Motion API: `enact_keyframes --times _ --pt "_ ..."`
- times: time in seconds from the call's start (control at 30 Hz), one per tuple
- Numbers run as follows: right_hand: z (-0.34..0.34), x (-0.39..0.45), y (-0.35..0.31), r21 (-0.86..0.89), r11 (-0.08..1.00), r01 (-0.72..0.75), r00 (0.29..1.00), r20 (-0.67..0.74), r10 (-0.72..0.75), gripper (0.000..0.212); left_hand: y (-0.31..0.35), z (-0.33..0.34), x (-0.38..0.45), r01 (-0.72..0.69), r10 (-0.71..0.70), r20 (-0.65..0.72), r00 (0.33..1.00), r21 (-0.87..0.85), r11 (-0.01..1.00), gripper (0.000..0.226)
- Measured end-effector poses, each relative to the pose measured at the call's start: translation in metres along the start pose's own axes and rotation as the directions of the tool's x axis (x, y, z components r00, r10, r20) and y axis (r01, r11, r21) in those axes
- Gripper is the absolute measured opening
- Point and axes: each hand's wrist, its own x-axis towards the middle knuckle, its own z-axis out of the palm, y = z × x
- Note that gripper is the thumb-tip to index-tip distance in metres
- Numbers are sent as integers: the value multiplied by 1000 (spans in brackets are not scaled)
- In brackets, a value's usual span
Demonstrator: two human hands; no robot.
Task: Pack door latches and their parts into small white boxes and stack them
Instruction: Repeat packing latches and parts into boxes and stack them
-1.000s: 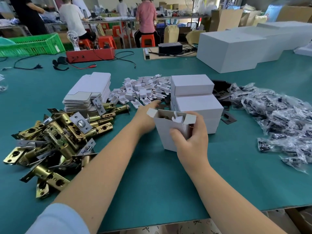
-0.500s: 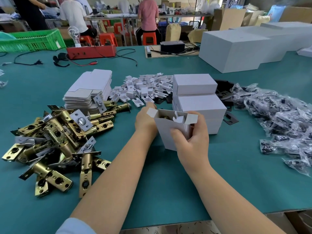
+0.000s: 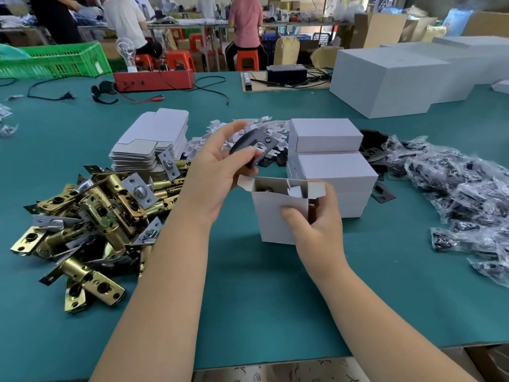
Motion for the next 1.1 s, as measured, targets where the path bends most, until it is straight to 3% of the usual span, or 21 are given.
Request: enact_keyframes --times 0.07,0.17,0.27,0.4,0.5,0.6,0.67,0.73,0.83,0.9,1.0,1.1 --pt "-1 2 1 5 1000 14 1000 9 -15 26 2 4 -4 -81 78 37 996 86 993 39" --pt "-2 5 1 24 999 24 1000 14 -24 29 3 14 -9 -104 100 148 984 24 994 35" --pt "-1 1 2 69 997 29 999 -19 -27 46 0 23 -12 -119 107 217 970 46 992 30" --pt "0 -4 -1 -53 980 193 972 -126 -198 65 -3 27 -12 -102 94 199 975 30 994 29" --pt "-6 -2 -6 -190 934 303 922 -188 -338 50 -4 25 -13 -66 56 221 974 38 997 29" --pt "-17 8 -20 -130 966 222 942 -226 -247 28 -5 23 -13 -29 25 243 970 12 1000 32" --pt "-24 18 -33 -117 981 158 969 -171 -176 27 -5 22 -12 -28 25 244 969 8 1000 32" --pt "-27 26 -46 -231 956 182 971 -112 -212 25 -4 22 -13 -52 47 242 969 18 998 29" --pt "-23 33 -64 -519 817 252 943 -60 -328 10 -5 28 -15 -111 107 187 976 9 994 27" --pt "-16 37 -73 -619 754 218 966 27 -257 20 -8 33 -15 -165 158 141 977 41 985 29" --pt "-8 42 -73 -645 750 151 988 77 -133 44 -9 37 -16 -229 219 91 972 135 964 37" --pt "-7 45 -68 -601 787 139 990 59 -130 43 -12 33 -15 -296 275 111 955 288 911 43"
